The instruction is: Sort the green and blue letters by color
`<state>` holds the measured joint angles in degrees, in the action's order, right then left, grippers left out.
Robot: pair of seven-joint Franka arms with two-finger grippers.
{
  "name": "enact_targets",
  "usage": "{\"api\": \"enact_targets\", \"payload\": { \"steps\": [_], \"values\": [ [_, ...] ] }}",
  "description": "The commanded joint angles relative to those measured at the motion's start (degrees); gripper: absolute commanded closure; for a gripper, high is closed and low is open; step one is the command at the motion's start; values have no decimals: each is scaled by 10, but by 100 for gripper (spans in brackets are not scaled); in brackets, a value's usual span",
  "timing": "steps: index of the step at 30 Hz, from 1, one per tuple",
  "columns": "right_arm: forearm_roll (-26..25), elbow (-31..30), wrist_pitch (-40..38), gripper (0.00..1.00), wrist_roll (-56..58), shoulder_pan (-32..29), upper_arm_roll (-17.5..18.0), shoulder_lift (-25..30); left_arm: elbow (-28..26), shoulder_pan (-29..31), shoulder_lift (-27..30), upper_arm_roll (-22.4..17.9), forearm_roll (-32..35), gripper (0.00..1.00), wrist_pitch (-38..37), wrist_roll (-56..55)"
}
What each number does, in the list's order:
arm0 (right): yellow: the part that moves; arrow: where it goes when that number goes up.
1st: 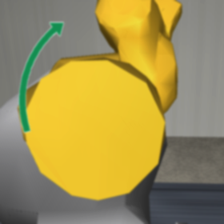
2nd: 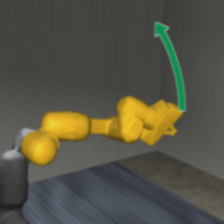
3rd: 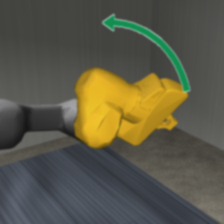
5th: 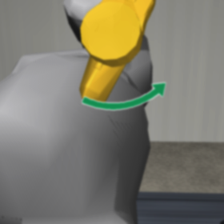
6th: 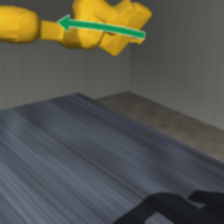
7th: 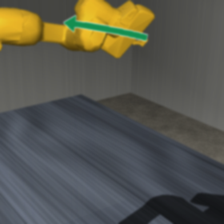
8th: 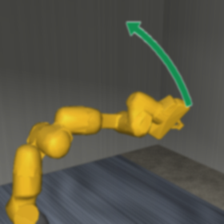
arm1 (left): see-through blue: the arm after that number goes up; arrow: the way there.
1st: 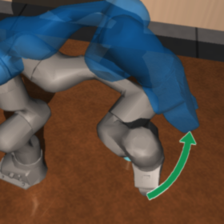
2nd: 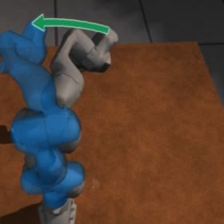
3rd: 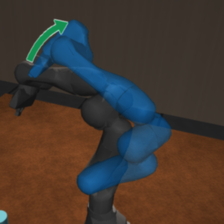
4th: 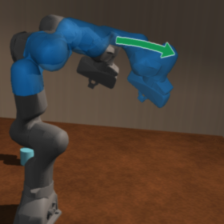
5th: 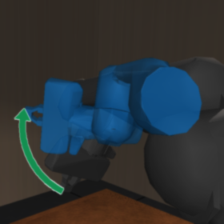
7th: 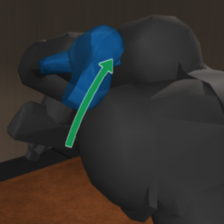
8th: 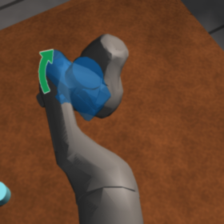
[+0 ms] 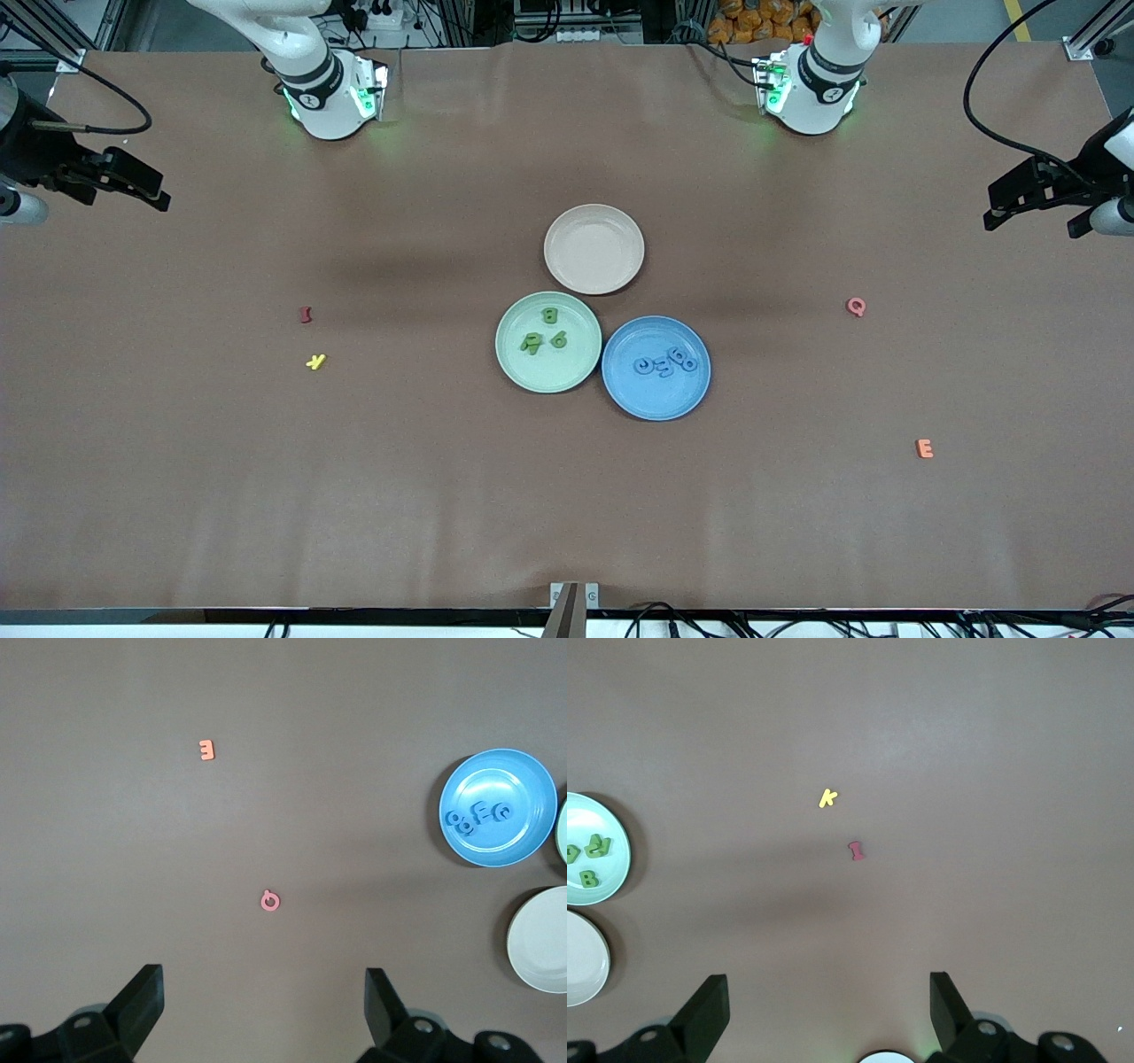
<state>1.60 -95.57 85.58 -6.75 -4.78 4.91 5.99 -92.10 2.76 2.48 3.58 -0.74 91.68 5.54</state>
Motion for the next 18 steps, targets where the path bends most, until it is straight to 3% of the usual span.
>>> {"api": "enact_targets", "payload": {
  "steps": [1, 5, 18],
  "values": [
    [3, 16, -14, 0, -11, -18, 29, -8, 14, -1, -5, -2, -10, 0, -12, -8],
    [3, 43, -25, 0, -11, -56, 62, -27, 14, -2, -5, -2, -11, 0, -12, -9],
    [1, 105, -45, 0, -11, -50, 57, -77, 14, -3, -5, -1, -12, 0, -12, -9]
  ]
}}
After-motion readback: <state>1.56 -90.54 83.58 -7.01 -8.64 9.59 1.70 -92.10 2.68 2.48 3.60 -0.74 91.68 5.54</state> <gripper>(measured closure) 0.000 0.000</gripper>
